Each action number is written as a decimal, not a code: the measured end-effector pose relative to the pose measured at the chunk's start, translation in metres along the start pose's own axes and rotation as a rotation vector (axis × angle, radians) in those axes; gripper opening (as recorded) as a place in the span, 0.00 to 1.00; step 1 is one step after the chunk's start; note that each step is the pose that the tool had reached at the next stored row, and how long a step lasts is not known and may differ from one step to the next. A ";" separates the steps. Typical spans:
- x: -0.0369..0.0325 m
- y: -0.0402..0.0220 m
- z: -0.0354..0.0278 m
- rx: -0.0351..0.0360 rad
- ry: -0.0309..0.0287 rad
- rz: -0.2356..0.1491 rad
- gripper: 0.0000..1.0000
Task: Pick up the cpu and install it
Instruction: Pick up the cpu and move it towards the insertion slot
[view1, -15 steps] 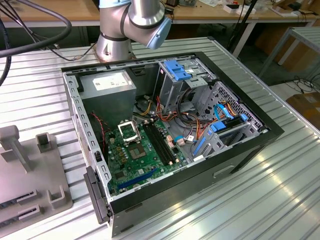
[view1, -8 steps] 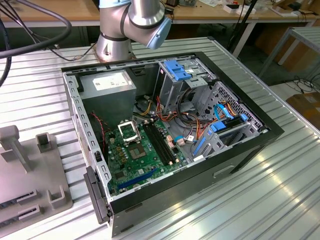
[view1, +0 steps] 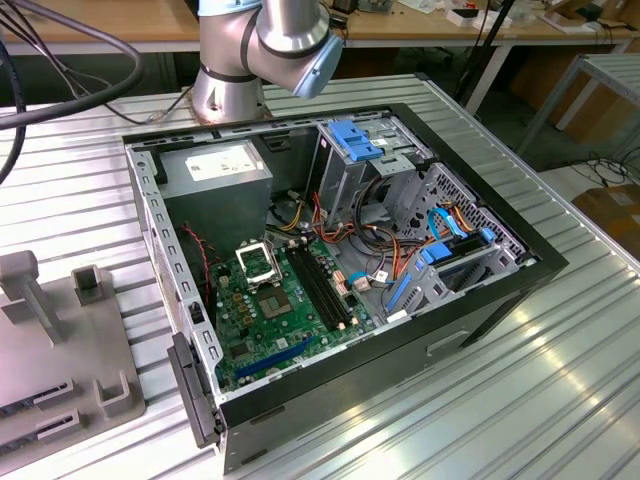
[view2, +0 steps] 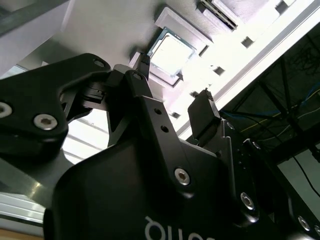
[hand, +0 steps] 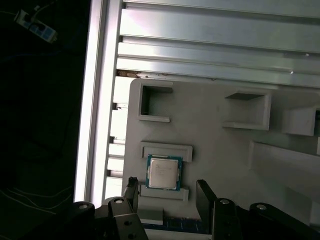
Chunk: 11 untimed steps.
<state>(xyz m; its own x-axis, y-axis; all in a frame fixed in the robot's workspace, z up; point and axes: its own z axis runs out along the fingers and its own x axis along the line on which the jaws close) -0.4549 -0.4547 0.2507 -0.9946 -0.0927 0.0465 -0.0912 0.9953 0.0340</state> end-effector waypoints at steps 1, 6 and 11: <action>0.0000 0.0000 0.0012 0.0000 -0.0001 0.000 0.58; -0.0002 -0.0002 0.0054 0.0000 0.0000 0.000 0.58; -0.0003 -0.0003 0.0077 0.0001 0.0002 0.000 0.58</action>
<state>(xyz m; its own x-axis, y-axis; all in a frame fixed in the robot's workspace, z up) -0.4550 -0.4547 0.2431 -0.9946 -0.0927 0.0467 -0.0912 0.9953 0.0339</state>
